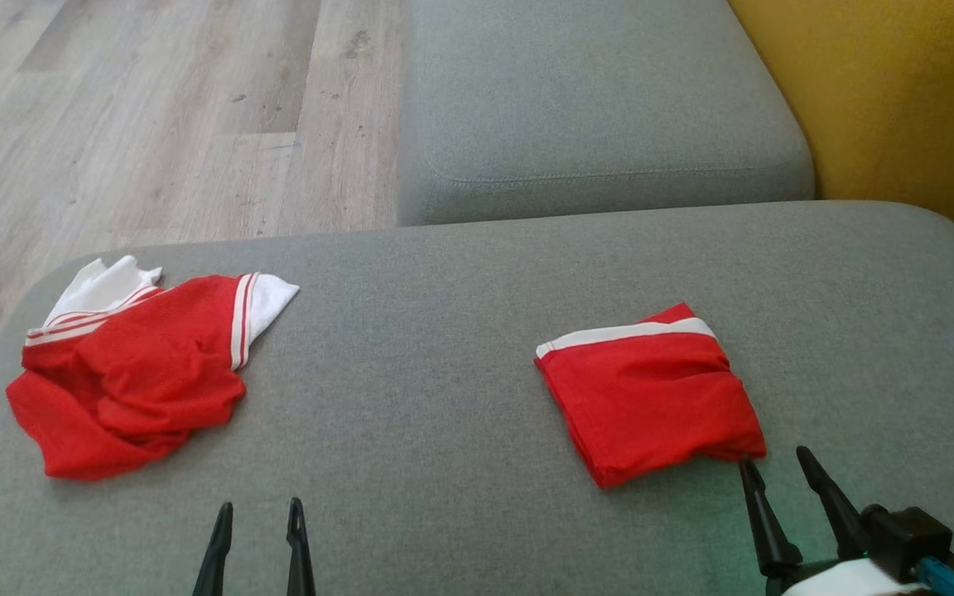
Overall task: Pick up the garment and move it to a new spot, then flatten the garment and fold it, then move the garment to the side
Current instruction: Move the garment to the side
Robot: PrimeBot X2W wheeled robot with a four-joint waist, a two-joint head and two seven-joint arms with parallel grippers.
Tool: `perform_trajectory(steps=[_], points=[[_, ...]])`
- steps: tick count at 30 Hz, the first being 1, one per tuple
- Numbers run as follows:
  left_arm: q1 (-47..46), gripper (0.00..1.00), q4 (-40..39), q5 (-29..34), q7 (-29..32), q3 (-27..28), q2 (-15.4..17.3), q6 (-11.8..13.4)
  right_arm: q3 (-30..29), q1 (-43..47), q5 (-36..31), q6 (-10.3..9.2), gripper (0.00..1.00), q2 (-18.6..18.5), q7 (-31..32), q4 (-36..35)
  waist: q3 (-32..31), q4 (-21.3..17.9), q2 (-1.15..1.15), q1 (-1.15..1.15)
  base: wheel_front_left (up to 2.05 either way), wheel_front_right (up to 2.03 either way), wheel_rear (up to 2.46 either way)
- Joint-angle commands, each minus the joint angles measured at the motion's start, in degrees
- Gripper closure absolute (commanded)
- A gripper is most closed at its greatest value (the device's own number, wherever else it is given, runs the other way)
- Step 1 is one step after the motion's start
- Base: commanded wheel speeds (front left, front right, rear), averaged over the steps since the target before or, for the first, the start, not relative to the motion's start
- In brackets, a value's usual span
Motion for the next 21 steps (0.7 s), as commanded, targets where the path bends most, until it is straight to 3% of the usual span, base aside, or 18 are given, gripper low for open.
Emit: perform_trajectory(steps=[1, 15, 21], points=[[-1.9, 0.00, -1.5, 0.2, -0.3, 1.9, -0.4, -0.3, 1.0, -2.2, 0.2, -0.04, 0.00, -0.9, -0.8, -2.0, 0.1, 0.0, 0.00, 0.00, 0.00, 0.00, 0.00], [-3.0, 0.00, -1.9, 1.2, -0.3, 1.0, -0.4, -0.8, 1.9, -3.0, 0.1, -0.04, 0.00, -1.4, -0.8, -1.2, 1.9, 0.1, 0.00, 0.00, 0.00, 0.00, 0.00], [-4.0, 0.00, -3.2, 1.2, -0.3, 0.2, -0.4, 0.2, 3.8, -8.0, 1.7, -0.04, 0.00, -3.3, -0.8, 2.2, 5.1, 0.2, 0.00, 0.00, 0.00, 0.00, 0.00]])
